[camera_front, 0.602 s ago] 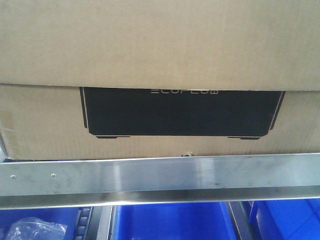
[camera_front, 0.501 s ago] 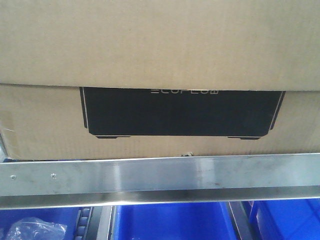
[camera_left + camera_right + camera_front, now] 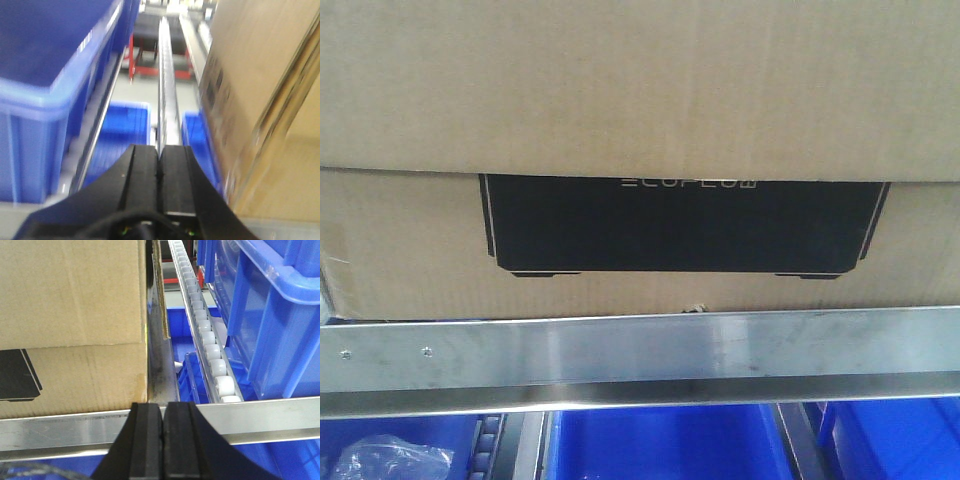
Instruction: Grab box from left shelf to table start
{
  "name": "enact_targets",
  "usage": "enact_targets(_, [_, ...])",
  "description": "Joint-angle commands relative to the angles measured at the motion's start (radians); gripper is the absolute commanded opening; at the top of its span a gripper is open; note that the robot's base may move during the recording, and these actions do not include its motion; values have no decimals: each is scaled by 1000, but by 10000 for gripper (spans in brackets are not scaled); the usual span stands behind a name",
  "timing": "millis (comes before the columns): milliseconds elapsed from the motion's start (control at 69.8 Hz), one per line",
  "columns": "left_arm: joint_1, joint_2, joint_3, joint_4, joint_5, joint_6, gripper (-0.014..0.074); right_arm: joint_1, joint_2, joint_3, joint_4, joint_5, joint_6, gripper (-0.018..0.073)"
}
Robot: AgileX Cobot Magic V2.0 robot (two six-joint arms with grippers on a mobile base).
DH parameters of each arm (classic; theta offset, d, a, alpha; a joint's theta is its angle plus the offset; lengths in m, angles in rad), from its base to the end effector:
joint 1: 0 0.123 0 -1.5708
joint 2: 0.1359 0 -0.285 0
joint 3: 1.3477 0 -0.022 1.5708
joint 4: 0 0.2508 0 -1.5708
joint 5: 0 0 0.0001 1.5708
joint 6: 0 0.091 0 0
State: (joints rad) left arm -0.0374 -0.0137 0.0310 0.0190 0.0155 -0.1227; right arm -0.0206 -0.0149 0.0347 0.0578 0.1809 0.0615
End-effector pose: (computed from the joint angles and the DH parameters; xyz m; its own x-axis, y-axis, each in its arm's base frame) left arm 0.0566 -0.0021 0.2021 0.0502 -0.1055 -0.9932 0.0425 0.9937 -0.1034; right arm 0.0562 -0.0002 0.1859 -0.1109 0.1204 -0.9865 0.0235 0.9927 0.1185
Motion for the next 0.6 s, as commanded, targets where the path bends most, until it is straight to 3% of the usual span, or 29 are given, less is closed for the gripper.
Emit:
enact_targets(0, [-7, -9, -3, -39, -130, 0, -95, -5, -9, -22, -3, -91, -4, 59])
enact_targets(115, [-7, -9, -3, -67, -143, 0, -94, -5, -9, -22, -3, -101, -4, 59])
enact_targets(315, [-7, -3, -43, -86, -291, 0, -94, -5, -9, -22, -3, -118, -4, 59])
enact_targets(372, [-7, 11, -101, -72, -253, 0, -94, -5, -9, -22, -3, -139, -4, 59])
enact_targets(530, [-24, 132, -372, 80, -76, 0, -94, -5, -9, -55, -2, -260, -4, 59])
enact_targets(587, [-36, 203, -475, 83, -16, 0, -94, -5, -6, -96, -2, -239, -4, 59])
